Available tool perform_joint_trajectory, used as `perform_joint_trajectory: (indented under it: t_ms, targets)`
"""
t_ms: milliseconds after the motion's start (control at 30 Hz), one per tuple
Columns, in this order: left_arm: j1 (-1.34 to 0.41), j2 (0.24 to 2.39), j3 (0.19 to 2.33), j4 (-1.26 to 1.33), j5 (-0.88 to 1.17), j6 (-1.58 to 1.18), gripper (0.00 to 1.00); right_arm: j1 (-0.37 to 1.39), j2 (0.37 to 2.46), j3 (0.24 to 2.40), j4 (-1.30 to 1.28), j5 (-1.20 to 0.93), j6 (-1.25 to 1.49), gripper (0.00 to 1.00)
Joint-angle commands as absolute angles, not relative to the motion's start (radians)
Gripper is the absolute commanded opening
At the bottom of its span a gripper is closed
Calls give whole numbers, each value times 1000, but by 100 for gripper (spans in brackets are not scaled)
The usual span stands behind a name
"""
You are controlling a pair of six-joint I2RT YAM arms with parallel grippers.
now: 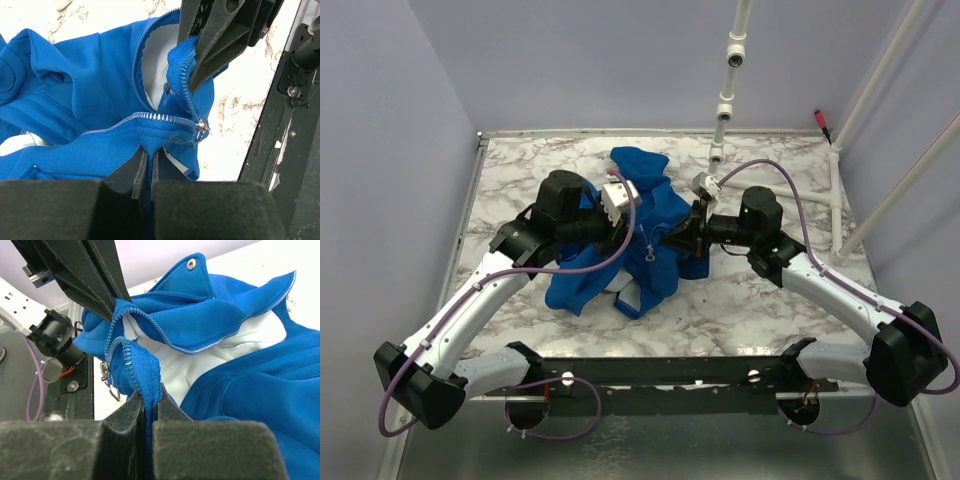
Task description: Zip up the jacket
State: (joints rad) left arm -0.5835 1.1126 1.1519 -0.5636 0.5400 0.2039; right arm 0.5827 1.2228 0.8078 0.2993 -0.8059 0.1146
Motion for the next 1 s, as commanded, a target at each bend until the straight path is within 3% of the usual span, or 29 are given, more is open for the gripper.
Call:
perform_joint_trajectory:
  t_ms: [0,300,967]
  targets:
    - [-599,1088,1174,-554,520,223,0,587,1195,849,329,-824,181,1]
    - [-617,1099,1181,-557,508,237,0,588,1207,813,401,-846,269,1]
    - [-639,1121,1201,-550,467,235,0,593,1185,751,432,-653,408,1]
